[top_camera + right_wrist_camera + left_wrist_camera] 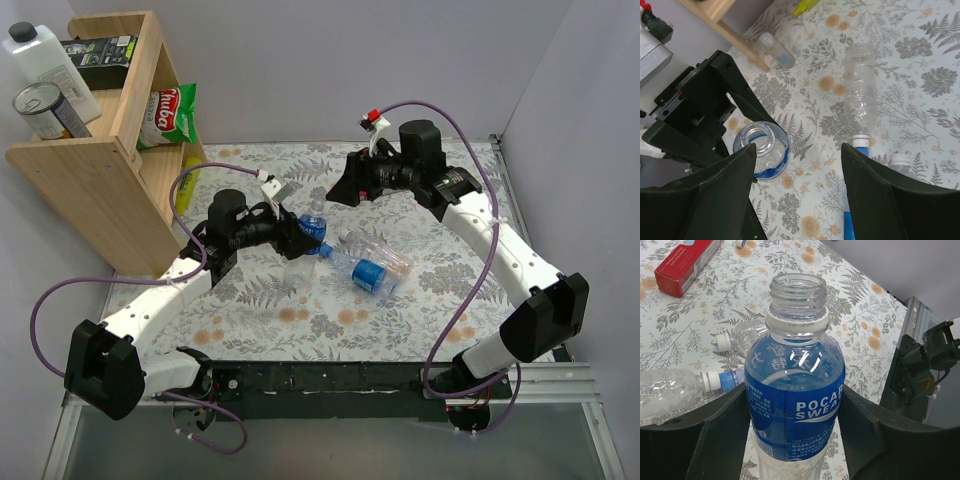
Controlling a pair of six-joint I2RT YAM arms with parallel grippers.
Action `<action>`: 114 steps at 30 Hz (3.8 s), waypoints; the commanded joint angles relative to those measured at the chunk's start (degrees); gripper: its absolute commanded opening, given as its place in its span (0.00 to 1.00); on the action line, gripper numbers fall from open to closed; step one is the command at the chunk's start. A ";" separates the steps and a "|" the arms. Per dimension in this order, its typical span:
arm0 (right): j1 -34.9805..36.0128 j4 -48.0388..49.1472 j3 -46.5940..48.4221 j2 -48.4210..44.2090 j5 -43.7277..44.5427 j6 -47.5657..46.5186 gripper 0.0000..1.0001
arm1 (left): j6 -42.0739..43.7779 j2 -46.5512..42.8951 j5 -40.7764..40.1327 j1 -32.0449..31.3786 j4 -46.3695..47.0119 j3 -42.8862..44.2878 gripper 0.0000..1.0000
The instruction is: Unscrew the bottle caps
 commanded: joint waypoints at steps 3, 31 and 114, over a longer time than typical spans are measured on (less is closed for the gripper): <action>4.77 2.30 0.49 0.68 -2.53 1.49 0.76 | 1.34 0.13 0.81 -0.86 -0.26 1.30 0.07; -10.06 -5.52 1.71 -10.91 25.67 -3.08 0.01 | -0.58 -5.32 -15.71 -2.18 0.35 -0.20 0.98; -44.44 11.60 -3.17 11.59 24.90 -2.91 0.75 | -0.15 -2.60 -14.22 -2.18 -0.53 0.33 0.98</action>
